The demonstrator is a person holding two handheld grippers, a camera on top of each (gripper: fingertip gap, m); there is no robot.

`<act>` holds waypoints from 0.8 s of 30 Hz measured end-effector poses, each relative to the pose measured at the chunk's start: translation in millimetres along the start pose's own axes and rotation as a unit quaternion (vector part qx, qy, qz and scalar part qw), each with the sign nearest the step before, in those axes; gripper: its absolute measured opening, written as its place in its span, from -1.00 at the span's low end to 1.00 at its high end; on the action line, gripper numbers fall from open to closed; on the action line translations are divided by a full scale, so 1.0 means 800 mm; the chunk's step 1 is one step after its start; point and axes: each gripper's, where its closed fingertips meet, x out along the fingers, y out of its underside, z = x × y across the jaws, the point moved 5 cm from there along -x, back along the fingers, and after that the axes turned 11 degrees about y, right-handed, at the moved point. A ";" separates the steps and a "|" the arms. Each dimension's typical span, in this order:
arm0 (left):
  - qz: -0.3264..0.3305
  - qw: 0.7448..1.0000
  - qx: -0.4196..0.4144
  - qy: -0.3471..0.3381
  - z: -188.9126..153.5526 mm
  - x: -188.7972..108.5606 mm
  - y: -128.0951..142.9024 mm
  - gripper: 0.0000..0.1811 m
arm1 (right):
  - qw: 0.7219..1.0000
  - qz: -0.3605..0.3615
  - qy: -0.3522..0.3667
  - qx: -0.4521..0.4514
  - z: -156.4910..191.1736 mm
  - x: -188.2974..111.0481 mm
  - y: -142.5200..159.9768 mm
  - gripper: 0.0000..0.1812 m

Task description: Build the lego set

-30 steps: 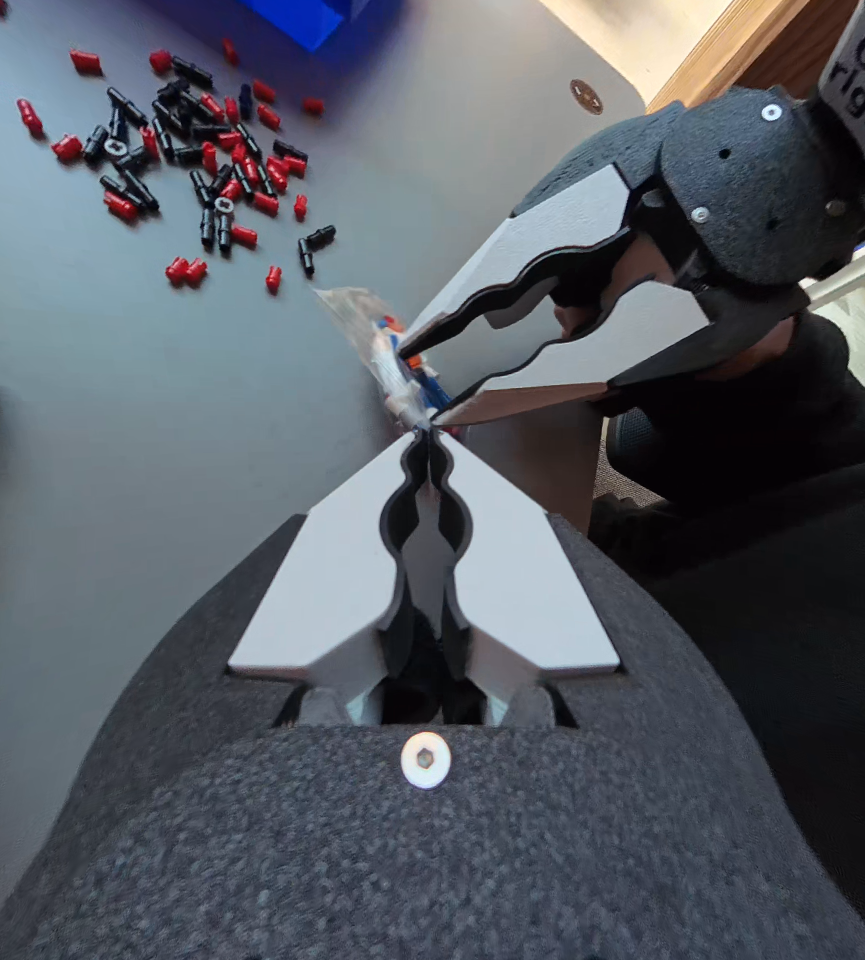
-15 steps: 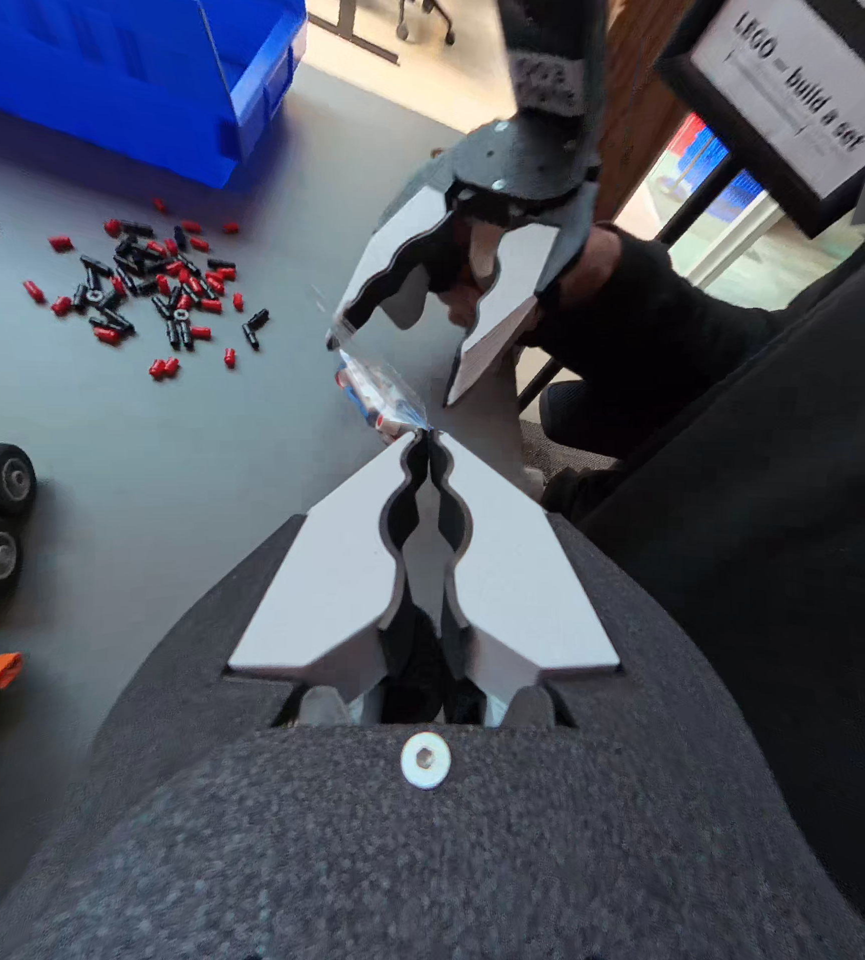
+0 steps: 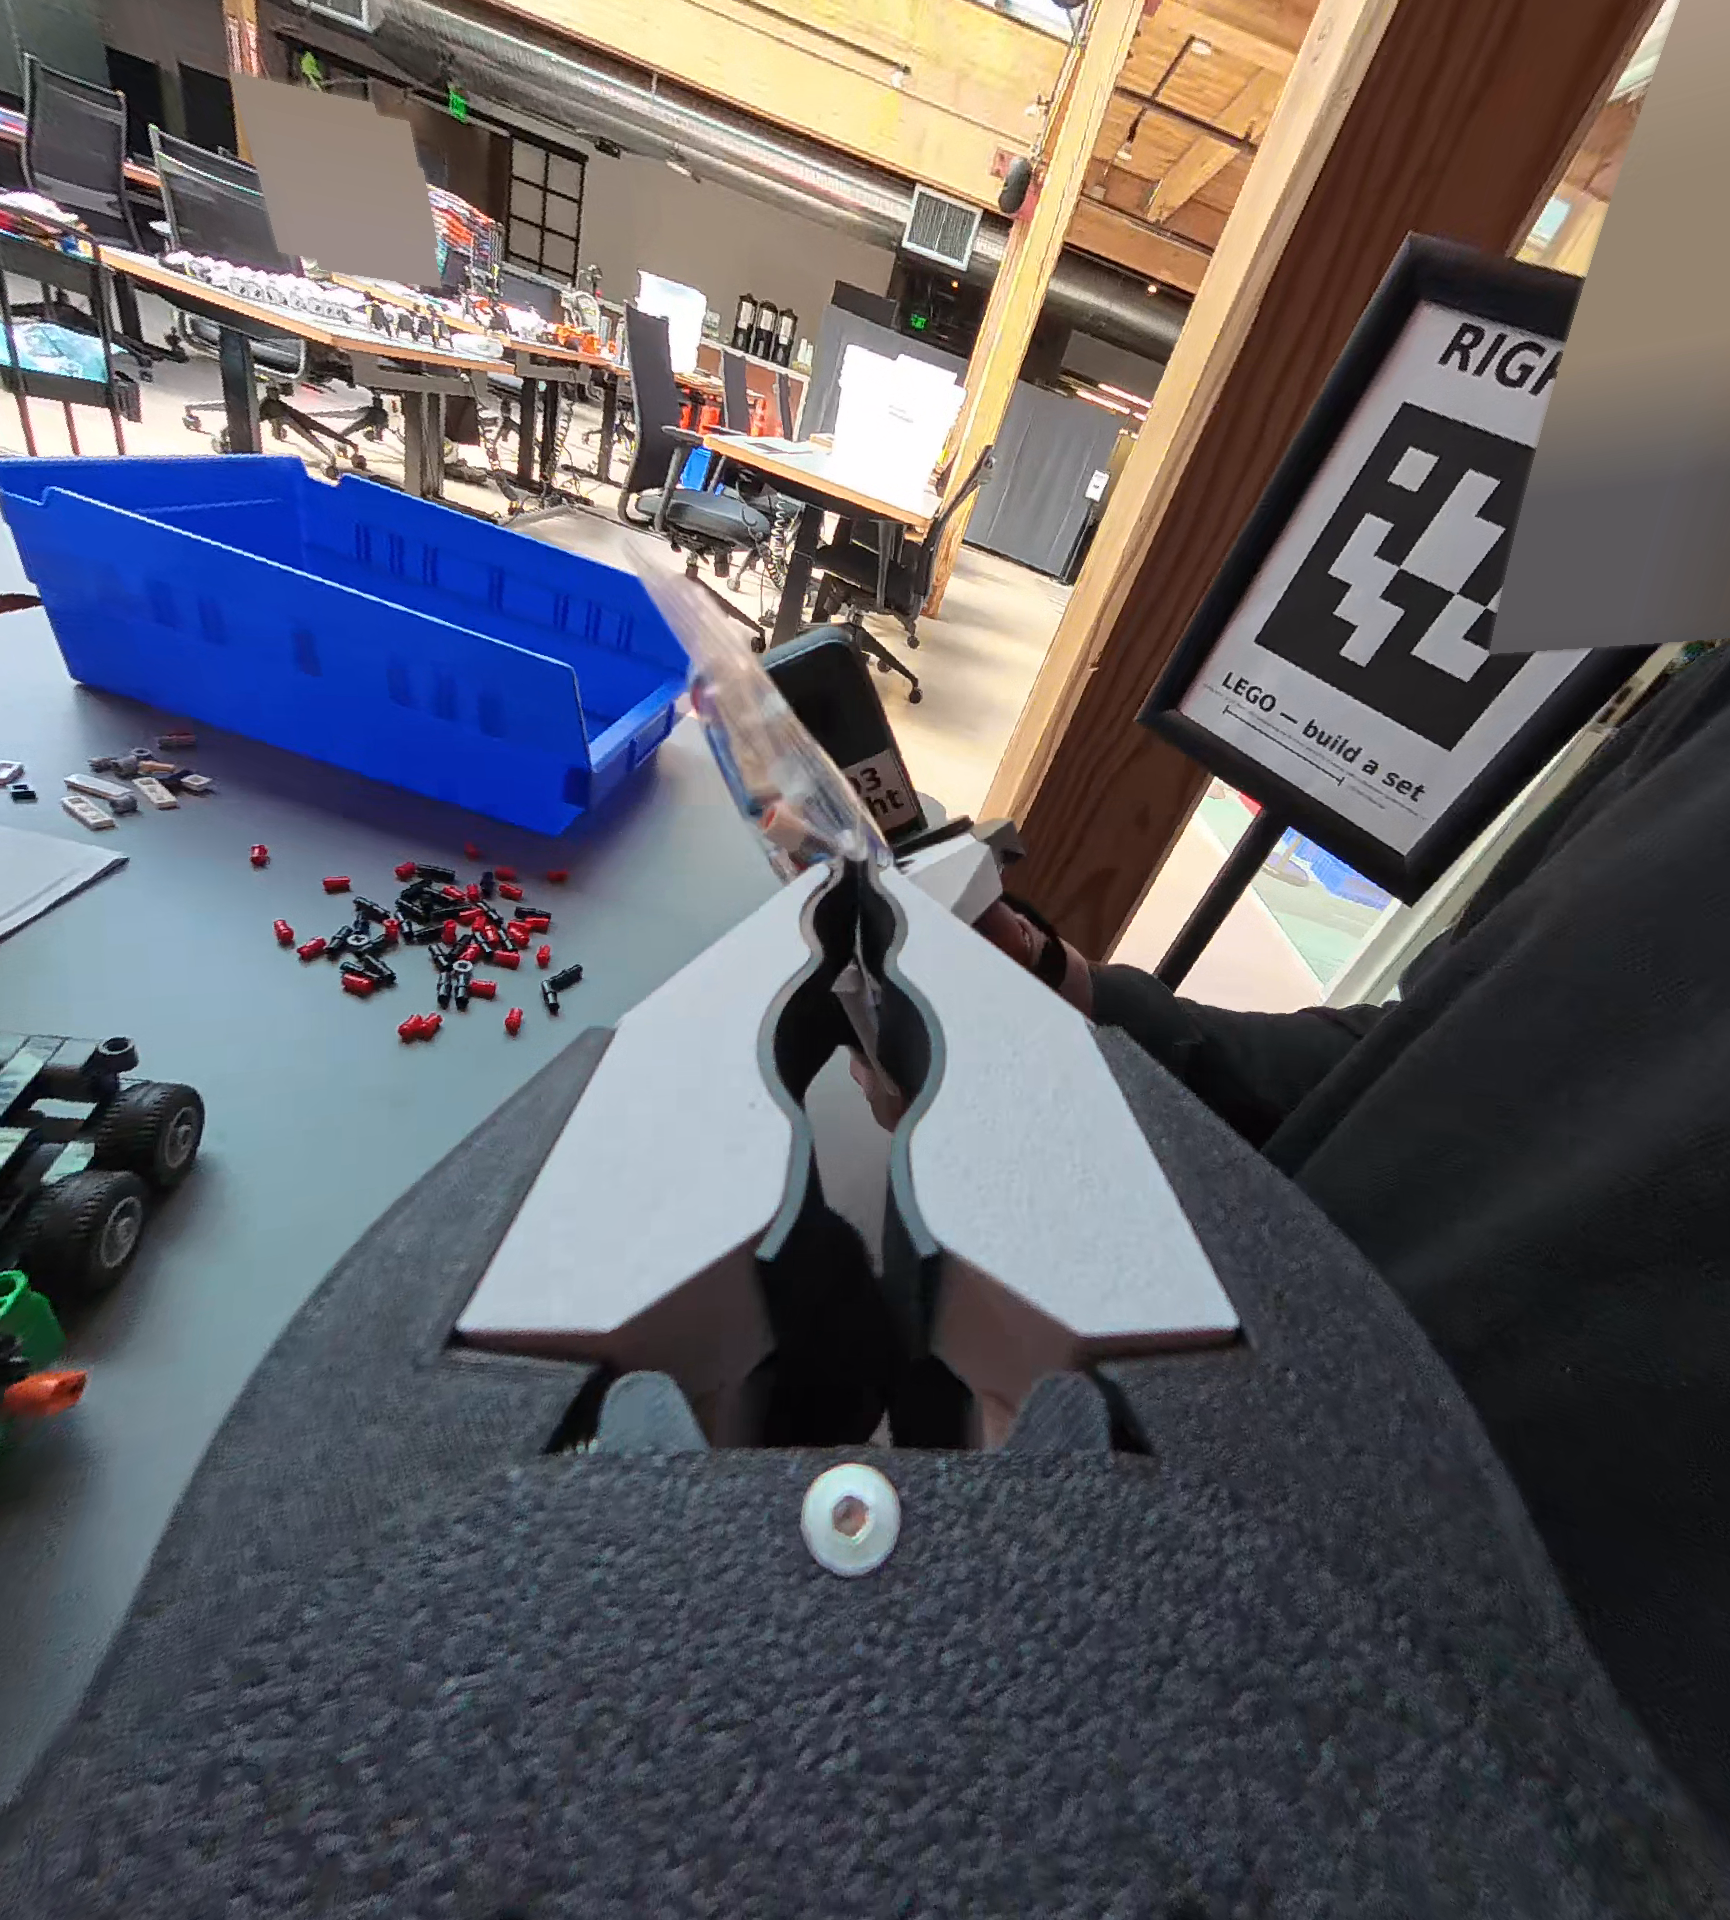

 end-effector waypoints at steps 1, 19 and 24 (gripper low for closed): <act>-0.002 1.000 0.002 -0.003 -0.004 -0.004 0.000 -1.00 | 1.000 0.004 0.010 -0.007 0.000 -0.002 0.001 -0.94; 0.119 0.992 -0.010 -0.048 0.023 -0.020 0.069 -1.00 | 0.904 0.172 0.286 -0.267 -0.040 -0.056 0.029 -0.69; 0.163 0.986 -0.016 -0.001 0.010 -0.009 0.094 -1.00 | 0.818 0.208 0.272 -0.462 -0.025 -0.036 0.046 -0.66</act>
